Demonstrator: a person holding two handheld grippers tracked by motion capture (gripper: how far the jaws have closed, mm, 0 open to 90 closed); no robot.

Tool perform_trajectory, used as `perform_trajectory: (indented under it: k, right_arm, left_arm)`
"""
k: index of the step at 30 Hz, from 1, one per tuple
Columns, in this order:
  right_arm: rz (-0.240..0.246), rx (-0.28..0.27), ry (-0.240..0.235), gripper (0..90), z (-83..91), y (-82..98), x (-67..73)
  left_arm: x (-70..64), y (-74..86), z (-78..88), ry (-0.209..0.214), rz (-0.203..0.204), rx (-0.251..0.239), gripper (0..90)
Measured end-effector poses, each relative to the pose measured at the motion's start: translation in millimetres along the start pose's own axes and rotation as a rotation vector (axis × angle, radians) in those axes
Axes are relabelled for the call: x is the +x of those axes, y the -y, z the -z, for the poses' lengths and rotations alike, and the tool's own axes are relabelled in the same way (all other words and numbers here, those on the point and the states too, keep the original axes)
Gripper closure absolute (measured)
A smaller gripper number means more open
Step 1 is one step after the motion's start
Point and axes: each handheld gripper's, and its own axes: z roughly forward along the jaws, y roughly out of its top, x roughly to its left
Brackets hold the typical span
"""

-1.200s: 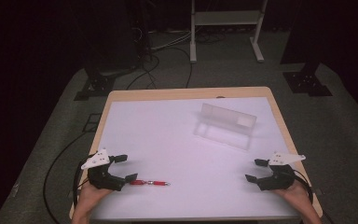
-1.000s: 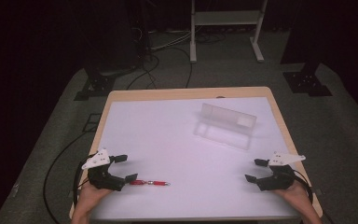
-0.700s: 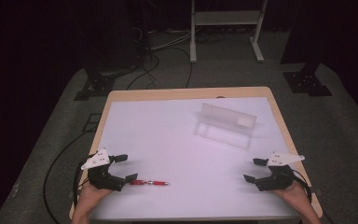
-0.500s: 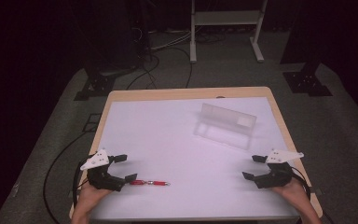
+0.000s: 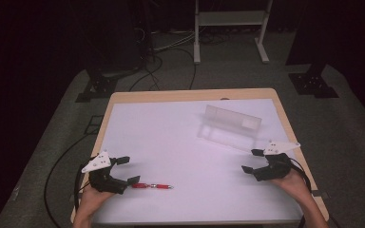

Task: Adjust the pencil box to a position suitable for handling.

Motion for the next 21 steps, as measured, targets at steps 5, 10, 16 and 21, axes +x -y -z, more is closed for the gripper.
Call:
perform_trajectory:
  k: [5, 10, 16, 21]
  right_arm:
    - [0.002, 0.012, -0.008, 21.6, -5.7, -10.6, -4.2]
    - [0.011, 0.027, -0.022, 22.9, -13.6, -25.0, -12.8]
    - [0.016, 0.044, -0.025, 22.9, -21.2, -37.1, -21.4]
    - [0.027, 0.063, -0.034, 26.5, -31.0, -45.5, -25.7]
  left_arm:
    - [-0.5, -0.5, 0.7, -0.001, -0.001, -0.005, 10.1]
    - [-0.6, -1.0, 1.7, 0.003, -0.003, -0.01, 10.1]
    - [-0.5, -1.3, 3.1, 0.0, -0.001, -0.019, 10.1]
    - [-0.5, -1.4, 3.3, -0.001, -0.003, -0.02, 10.0]
